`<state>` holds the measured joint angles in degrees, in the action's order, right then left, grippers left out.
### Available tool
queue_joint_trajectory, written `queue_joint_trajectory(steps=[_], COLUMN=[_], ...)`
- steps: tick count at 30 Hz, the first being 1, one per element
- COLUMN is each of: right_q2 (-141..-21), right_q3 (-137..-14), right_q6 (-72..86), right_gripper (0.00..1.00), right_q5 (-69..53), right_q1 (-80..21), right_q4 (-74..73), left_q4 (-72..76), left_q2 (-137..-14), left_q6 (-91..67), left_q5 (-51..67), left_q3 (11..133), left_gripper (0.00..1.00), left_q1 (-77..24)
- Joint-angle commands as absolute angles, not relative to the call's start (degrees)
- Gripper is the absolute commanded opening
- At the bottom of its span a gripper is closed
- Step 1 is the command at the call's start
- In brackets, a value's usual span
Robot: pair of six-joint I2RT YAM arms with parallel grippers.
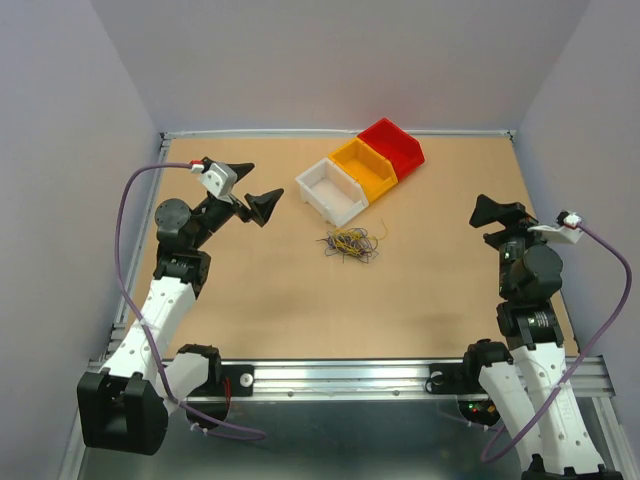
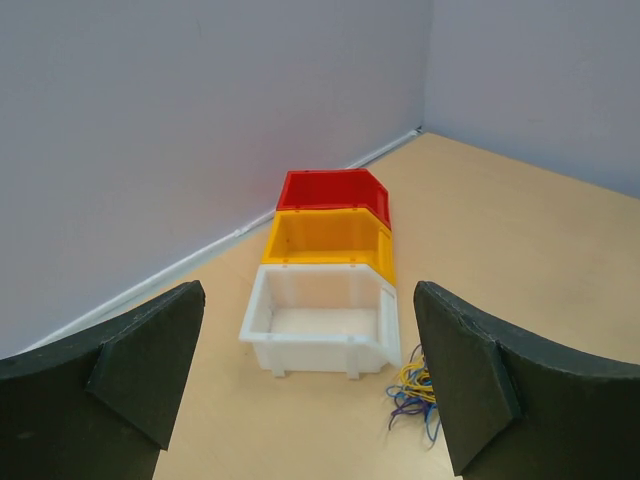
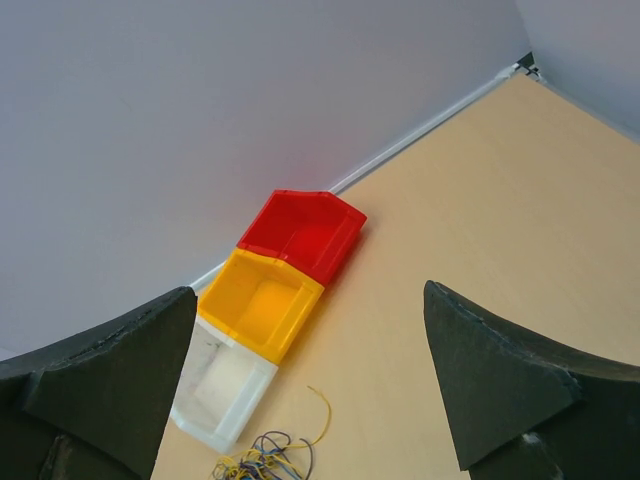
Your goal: Untangle the cables
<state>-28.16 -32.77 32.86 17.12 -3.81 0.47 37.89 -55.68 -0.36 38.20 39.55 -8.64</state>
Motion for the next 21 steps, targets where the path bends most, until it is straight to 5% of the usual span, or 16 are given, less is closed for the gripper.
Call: queue_joint_trajectory(steps=[1, 8, 21], right_q2=[-28.12, -34.97, -36.04], right_q3=[-31.72, -34.80, -34.72], right_q6=[31.65, 27.42, 24.00], right_gripper=[1.00, 1.00, 1.00], right_q5=[15.31, 2.29, -2.90], right_q1=[-4.04, -3.96, -4.04], right_q4=[2.64, 1.93, 1.58], left_q4=[39.91, 26.59, 6.60], left_q2=[-54.23, -63.34, -89.36], left_q6=[3.33, 15.09, 32.25], left_q5=[38.93, 40.70, 19.35], left_q3=[39.64, 45.86, 59.94], left_gripper=[0.99, 0.99, 0.98], left_q1=[-9.05, -16.68, -37.52])
